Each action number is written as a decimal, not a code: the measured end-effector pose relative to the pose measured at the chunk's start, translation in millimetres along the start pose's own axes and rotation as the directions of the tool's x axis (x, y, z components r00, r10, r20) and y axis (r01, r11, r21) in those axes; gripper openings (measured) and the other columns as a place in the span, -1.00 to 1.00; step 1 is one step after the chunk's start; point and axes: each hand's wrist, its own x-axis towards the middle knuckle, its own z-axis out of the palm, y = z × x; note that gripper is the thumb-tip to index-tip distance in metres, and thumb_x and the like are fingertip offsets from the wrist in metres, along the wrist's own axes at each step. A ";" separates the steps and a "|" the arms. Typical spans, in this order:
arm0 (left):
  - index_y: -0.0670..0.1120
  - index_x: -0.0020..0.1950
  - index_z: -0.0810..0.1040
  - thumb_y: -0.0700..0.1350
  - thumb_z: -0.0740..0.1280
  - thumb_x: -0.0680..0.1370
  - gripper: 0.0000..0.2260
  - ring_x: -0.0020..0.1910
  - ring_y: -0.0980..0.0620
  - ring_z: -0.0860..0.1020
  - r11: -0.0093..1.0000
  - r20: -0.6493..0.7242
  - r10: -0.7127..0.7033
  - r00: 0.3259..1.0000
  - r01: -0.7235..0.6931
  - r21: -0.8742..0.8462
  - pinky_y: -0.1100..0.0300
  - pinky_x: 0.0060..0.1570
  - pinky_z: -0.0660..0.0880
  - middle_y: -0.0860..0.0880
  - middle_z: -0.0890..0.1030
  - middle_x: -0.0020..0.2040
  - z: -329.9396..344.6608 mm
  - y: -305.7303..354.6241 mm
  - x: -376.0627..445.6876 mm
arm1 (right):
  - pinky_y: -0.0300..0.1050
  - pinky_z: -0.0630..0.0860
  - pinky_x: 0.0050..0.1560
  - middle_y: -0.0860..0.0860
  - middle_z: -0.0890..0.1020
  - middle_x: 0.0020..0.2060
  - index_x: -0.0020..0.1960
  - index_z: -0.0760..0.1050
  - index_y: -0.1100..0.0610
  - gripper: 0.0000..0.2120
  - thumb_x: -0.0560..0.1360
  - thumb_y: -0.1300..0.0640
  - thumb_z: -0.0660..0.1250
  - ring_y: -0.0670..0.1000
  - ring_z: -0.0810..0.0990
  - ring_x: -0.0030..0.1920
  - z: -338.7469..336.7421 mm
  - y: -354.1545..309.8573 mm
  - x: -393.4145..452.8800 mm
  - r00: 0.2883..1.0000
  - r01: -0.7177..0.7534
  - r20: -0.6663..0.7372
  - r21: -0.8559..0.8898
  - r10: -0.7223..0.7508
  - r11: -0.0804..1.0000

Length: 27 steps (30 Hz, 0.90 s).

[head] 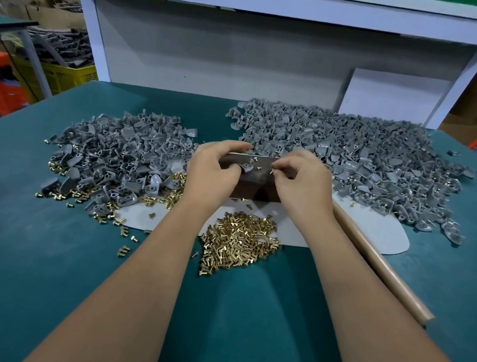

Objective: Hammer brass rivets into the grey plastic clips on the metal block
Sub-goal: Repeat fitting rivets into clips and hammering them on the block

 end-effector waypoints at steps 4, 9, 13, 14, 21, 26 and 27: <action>0.14 0.23 0.59 -0.39 0.20 0.54 -0.51 0.41 0.19 0.40 0.999 0.083 0.034 0.996 -0.034 0.003 -0.01 0.45 0.32 0.06 0.57 0.30 0.9 0.3 -3.4 | 0.03 0.42 0.17 -0.05 0.62 -0.09 -0.09 0.66 0.15 -0.85 0.44 0.26 0.32 -0.02 0.54 -0.06 -5.5 0.9 -2.7 0.972 0.233 0.059 -0.190 -0.226 0.954; 0.09 0.23 0.60 -0.31 0.32 0.54 -0.63 0.25 0.13 0.53 0.999 0.091 0.047 0.995 -0.048 0.006 -0.02 0.30 0.48 0.10 0.64 0.14 2.2 -1.0 -1.4 | -0.07 0.32 0.14 -0.07 0.62 -0.13 -0.07 0.65 0.09 -0.86 0.44 0.14 0.33 -0.01 0.50 -0.03 -5.9 3.4 -3.6 0.962 0.272 0.075 -0.256 -0.261 0.928; 0.09 0.23 0.62 -0.21 0.41 0.50 -0.65 0.28 -0.02 0.48 0.994 0.056 0.082 0.995 -0.086 0.068 -0.06 0.30 0.45 0.08 0.62 0.11 2.8 -3.2 -0.8 | -0.11 0.27 0.11 -0.05 0.63 -0.14 -0.04 0.64 0.09 -0.85 0.44 0.11 0.34 0.01 0.49 -0.03 -5.6 4.6 -4.2 0.962 0.274 0.077 -0.245 -0.263 0.930; 0.10 0.23 0.62 -0.22 0.38 0.51 -0.65 0.27 0.02 0.48 0.994 0.041 0.084 0.996 -0.087 0.072 -0.04 0.32 0.44 0.06 0.59 0.14 2.7 -2.7 -1.0 | -0.09 0.28 0.11 -0.03 0.63 -0.12 0.00 0.63 0.11 -0.82 0.43 0.11 0.34 0.03 0.50 -0.02 -5.9 4.4 -4.9 0.958 0.286 0.083 -0.248 -0.274 0.926; 0.14 0.21 0.56 -0.37 0.13 0.55 -0.52 0.19 0.24 0.53 1.000 0.093 0.014 0.996 -0.012 -0.024 0.02 0.35 0.44 0.01 0.56 0.26 2.7 3.5 -2.6 | -0.03 0.34 0.04 0.03 0.58 -0.13 -0.02 0.66 0.16 -0.81 0.42 0.16 0.34 0.08 0.46 -0.04 -6.4 3.0 -7.4 0.942 0.333 0.142 -0.273 -0.304 0.903; 0.13 0.23 0.58 -0.34 0.26 0.54 -0.57 0.27 0.04 0.50 0.998 0.064 0.040 0.997 -0.042 0.042 -0.07 0.31 0.45 0.12 0.65 0.08 4.3 -2.5 -0.2 | -0.08 0.34 0.06 0.05 0.57 -0.18 -0.07 0.65 0.17 -0.85 0.44 0.22 0.31 0.06 0.45 -0.06 -7.4 -1.3 -8.4 0.912 0.404 0.191 -0.285 -0.362 0.869; 0.10 0.23 0.59 -0.31 0.30 0.54 -0.61 0.27 -0.01 0.50 0.997 0.063 0.053 0.997 -0.056 0.055 -0.08 0.29 0.45 0.14 0.66 0.03 4.4 -3.3 0.2 | -0.07 0.35 0.06 0.05 0.57 -0.18 -0.07 0.65 0.18 -0.84 0.44 0.24 0.30 0.07 0.45 -0.06 -6.7 -2.1 -8.6 0.905 0.421 0.203 -0.290 -0.375 0.859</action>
